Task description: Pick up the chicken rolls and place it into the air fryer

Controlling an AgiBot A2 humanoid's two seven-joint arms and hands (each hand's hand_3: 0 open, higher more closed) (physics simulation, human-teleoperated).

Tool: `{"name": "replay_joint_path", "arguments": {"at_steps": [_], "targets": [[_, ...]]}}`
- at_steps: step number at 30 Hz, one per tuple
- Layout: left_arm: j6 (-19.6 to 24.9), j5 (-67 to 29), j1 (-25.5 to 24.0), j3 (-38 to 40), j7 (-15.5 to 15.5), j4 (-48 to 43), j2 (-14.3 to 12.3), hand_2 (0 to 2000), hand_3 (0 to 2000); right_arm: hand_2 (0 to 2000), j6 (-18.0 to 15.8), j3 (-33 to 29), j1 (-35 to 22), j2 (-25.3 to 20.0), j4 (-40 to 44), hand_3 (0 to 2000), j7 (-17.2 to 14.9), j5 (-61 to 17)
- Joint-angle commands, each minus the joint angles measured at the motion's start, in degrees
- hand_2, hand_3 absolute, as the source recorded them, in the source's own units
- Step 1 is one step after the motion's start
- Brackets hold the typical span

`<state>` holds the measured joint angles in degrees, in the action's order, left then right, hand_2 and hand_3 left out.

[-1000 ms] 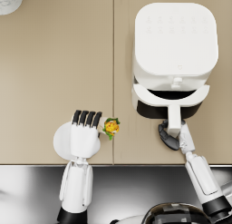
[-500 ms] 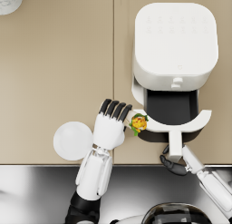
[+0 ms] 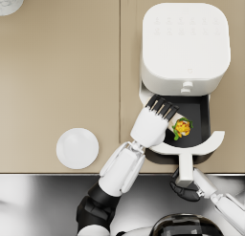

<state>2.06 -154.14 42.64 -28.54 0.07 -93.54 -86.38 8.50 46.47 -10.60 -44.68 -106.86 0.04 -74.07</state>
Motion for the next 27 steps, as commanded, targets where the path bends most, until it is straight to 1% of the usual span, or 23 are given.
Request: {"name": "replay_joint_path", "arguments": {"at_steps": [1,2,3,4,5,6,7,8,9,10,11,12,15,16,17,20,22,23,25,27], "targets": [[0.32,0.0,2.5,-3.62,0.02,4.12,-2.23,2000,2000,2000,-0.01,3.48,-0.12,-18.9,-3.03,2000,-0.03,0.01],[0.57,0.0,2.41,-3.77,0.05,4.56,-2.33,2000,2000,2000,-0.07,0.14,-0.03,0.14,-0.01,2000,-0.06,0.01],[0.73,0.0,2.32,-3.93,0.07,5.31,-2.44,2000,2000,2000,-0.17,0.21,-0.07,0.19,-0.01,2000,-0.08,0.02],[0.83,0.0,2.35,-3.98,0.08,6.05,-2.63,2000,2000,2000,-0.17,3.48,-0.02,-18.93,-2.85,2000,-0.1,0.02],[0.91,0.0,2.8,-4.19,0.09,7.01,-3.15,2000,2000,2000,-0.13,0.3,-0.1,0.25,0.0,2000,-0.1,0.02],[0.97,-0.01,2.62,-4.43,0.1,7.17,-3.17,639,1673,2000,-0.11,3.48,-0.33,-18.93,-2.84,2000,-0.12,0.02],[0.33,-0.01,2.35,-4.25,0.05,7.07,-3.1,0,1347,2000,-0.14,0.37,-0.16,0.26,0.07,2000,-0.13,0.02],[0.07,-0.02,1.88,-3.97,0.03,6.87,-2.89,0,1020,2000,-0.09,3.47,-0.5,-19.26,-2.56,2000,-0.14,0.02],[-0.23,-0.03,1.28,-3.77,0.0,6.38,-2.6,0,693,2000,-0.14,3.47,-0.73,-19.01,-2.47,2000,-0.13,0.03],[-0.29,-0.02,0.6,-3.14,-0.02,5.32,-2.22,0,367,2000,-0.14,0.45,-0.38,0.15,0.29,2000,-0.14,0.03],[-0.23,-0.03,-0.4,-2.48,-0.03,4.21,-1.63,0,40,2000,-0.1,0.47,-0.45,0.11,0.38,2000,-0.15,0.03],[-0.13,-0.03,-1.21,-2.18,-0.04,3.35,-1.18,0,0,2000,0.06,3.47,-0.91,-19.33,-2.19,2000,-0.18,0.03],[-1.3,-0.04,-5.01,0.55,-0.07,-3.57,1.24,0,0,2000,0.04,3.45,-1.45,-19.91,-1.96,2000,-0.18,0.02],[-1.5,-0.05,-6.3,1.76,-0.07,-6.75,2.7,0,0,2000,-0.01,3.44,-1.82,-20.26,-1.48,2000,-0.2,0.02],[-1.65,-0.04,-7.32,3.11,-0.07,-8.82,3.5,0,0,2000,-0.03,3.45,-2.15,-19.99,-1.56,2000,-0.2,0.01],[-1.88,-0.03,-11.24,7.87,-0.07,-15.34,6.65,0,0,2000,-0.12,3.44,-3.16,-20.07,-1.12,2000,-0.29,0.01],[-1.94,-0.02,-13.41,11.62,-0.07,-18.35,8.12,0,0,2000,0.12,3.44,-3.97,-20.12,-0.87,2000,-0.35,0.01],[-1.96,-0.02,-14.28,13.45,-0.07,-19.44,8.58,0,0,2000,0.13,3.43,-4.47,-20.17,-0.63,2000,-0.37,0.01],[-1.99,-0.01,-16.89,19.05,-0.07,-22.31,9.63,0,0,2000,-0.28,3.18,-7.58,-19.68,1.04,2000,-0.39,0.0],[-2.01,0.0,-18.46,23.67,-0.07,-23.91,9.68,0,0,2000,-1.89,2.78,-11.2,-19.14,2.83,2000,-0.4,-0.01]]}}
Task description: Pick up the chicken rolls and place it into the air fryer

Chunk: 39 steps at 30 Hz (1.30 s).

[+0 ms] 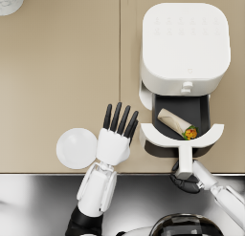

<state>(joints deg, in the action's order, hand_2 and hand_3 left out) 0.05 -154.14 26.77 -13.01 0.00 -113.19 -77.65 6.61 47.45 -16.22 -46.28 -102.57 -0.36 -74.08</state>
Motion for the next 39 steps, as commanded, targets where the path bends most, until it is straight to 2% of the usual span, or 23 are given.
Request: {"name": "replay_joint_path", "arguments": {"at_steps": [1,5,13,19,23,32,33,34,39], "targets": [[-0.01,0.0,-3.72,10.63,0.0,-4.91,0.91,0,0,2000,-1.24,0.87,-7.07,-17.68,-0.41,2000,0.0,0.0],[-0.02,0.02,-7.06,14.69,0.0,-5.35,0.8,0,0,2000,-6.13,-1.9,-12.29,-19.65,5.19,2000,0.33,-0.03],[-0.03,0.03,-8.62,25.32,0.0,-1.8,0.64,0,0,2000,-11.93,-3.15,-20.39,-24.19,18.71,2000,0.29,-0.13],[-0.03,0.03,-9.15,27.83,0.0,0.0,1.0,0,0,2000,-14.29,-1.48,-25.71,-26.04,27.51,2000,0.42,-0.18],[-0.03,0.02,-9.46,28.45,0.0,0.73,1.25,0,0,2000,-13.9,-0.74,-29.17,-27.57,33.88,2000,1.0,-0.18],[-0.03,0.02,-10.38,26.79,0.0,2.05,1.53,0,0,2000,-15.83,-2.59,-35.08,-32.17,45.83,2000,1.48,-0.16],[-0.03,0.02,-10.56,26.78,0.0,2.1,1.52,0,0,2000,-15.92,-2.34,-34.78,-31.61,44.9,2000,1.39,-0.16],[-0.03,0.02,-11.12,27.17,0.0,2.04,1.33,0,0,2000,-16.71,-2.33,-28.55,-23.16,45.99,2000,1.32,-0.17],[-0.03,0.02,-11.26,26.84,0.0,2.28,1.43,0,0,2000,-20.28,-2.35,-30.58,-23.07,47.07,2000,1.27,-0.16]]}}
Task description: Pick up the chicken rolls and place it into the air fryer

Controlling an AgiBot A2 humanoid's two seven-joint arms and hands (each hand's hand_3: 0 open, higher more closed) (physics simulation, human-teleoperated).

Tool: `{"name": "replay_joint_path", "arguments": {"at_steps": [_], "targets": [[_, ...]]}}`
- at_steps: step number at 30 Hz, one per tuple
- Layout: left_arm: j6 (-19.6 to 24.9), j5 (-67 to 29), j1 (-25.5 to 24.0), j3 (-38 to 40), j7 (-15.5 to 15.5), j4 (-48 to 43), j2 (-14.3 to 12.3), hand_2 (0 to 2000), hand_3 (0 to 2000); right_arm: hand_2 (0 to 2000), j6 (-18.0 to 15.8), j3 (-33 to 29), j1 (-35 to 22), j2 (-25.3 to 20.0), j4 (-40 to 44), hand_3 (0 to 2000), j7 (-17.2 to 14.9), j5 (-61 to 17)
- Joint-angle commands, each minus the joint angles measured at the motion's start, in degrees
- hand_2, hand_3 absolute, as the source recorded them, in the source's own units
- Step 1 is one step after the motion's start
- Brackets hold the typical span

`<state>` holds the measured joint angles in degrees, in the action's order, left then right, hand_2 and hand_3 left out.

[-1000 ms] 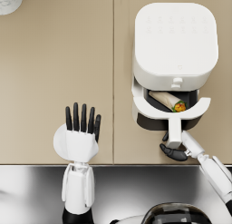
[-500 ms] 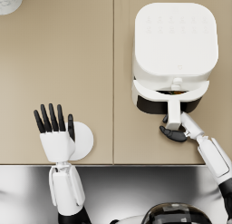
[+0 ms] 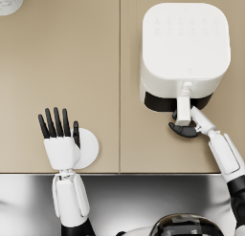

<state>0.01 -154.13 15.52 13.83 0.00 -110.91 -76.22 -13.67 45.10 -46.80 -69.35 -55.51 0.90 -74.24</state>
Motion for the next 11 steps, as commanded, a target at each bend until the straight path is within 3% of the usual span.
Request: {"name": "replay_joint_path", "arguments": {"at_steps": [1,11], "targets": [[0.0,0.0,-0.01,-0.02,0.0,0.02,0.01,0,0,2000,-0.18,0.01,-0.02,0.01,0.06,2000,0.17,0.03],[0.0,0.0,-0.03,-0.07,0.0,0.05,0.02,0,0,2000,-0.25,-0.08,0.01,-0.07,0.22,2000,0.48,0.06]]}}
